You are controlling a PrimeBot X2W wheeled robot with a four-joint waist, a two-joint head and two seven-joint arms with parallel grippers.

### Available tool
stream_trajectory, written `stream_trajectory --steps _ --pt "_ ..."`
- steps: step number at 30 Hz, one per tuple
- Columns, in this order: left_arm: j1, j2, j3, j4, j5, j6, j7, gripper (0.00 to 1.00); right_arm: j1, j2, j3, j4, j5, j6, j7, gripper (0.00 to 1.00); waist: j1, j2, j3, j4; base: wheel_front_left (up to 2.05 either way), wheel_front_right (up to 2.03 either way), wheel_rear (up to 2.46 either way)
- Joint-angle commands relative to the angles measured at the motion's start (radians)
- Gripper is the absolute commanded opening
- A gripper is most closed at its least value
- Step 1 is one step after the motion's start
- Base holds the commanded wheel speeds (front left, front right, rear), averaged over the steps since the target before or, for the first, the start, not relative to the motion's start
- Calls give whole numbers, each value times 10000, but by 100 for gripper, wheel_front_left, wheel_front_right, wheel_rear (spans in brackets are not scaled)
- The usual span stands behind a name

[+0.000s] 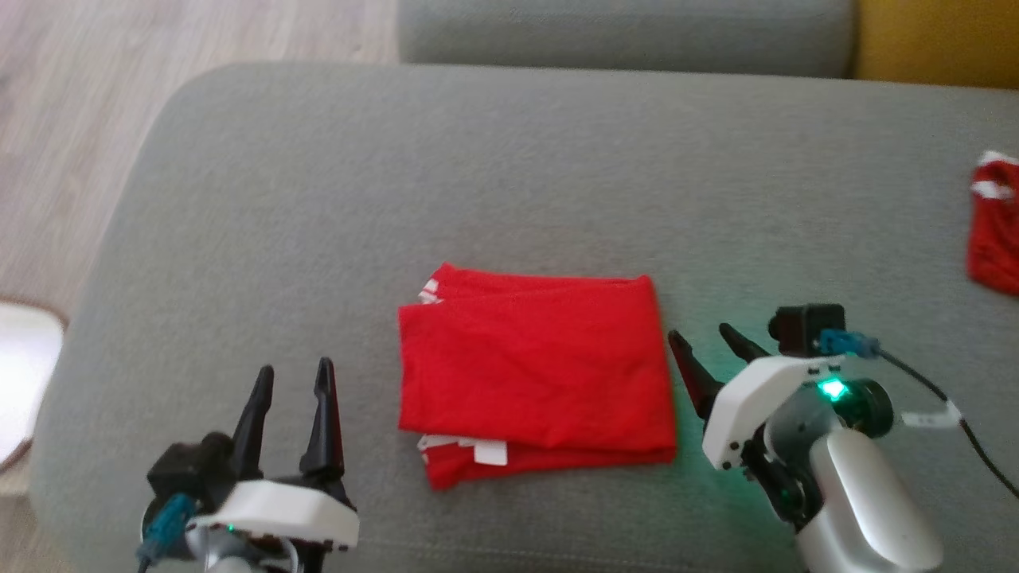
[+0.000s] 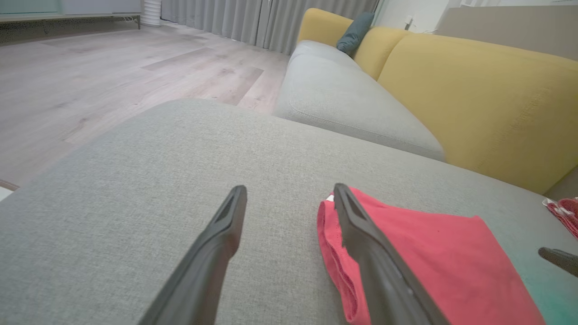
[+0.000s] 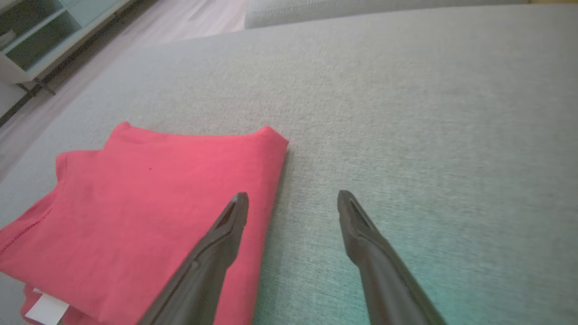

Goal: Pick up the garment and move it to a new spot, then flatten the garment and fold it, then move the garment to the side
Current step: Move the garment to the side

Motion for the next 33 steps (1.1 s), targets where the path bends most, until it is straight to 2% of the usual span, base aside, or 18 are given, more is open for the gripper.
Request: stream_trajectory --steps 1,12,13,15,16,25,33 --pt "-552 -54 268 -344 -26 -65 -122 100 -591 -19 296 -208 130 65 198 100 0 0 389 431 0 0 0" --pt "-808 -66 80 -409 -224 95 -122 100 -1350 -211 758 940 821 65 1168 99 0 0 891 1151 0 0 0" --pt "-811 -66 74 -423 -228 113 -122 100 -1392 -242 806 991 882 65 1184 66 0 0 906 1163 0 0 0" --pt "-823 -66 88 -445 -233 141 -122 100 -1474 -299 896 1062 980 65 1188 6 0 0 929 1150 0 0 0" --pt "-827 -67 100 -461 -232 158 -122 100 -1520 -330 919 1070 1019 65 1144 0 0 0 936 1115 0 0 0" --pt "-940 -67 213 -625 52 108 -122 100 -1975 -693 740 892 900 65 444 0 0 0 1053 284 0 0 0" --pt "-1261 -67 192 -830 365 -87 -122 100 -2528 -1191 33 250 388 65 102 0 0 0 1667 -1509 0 0 0"
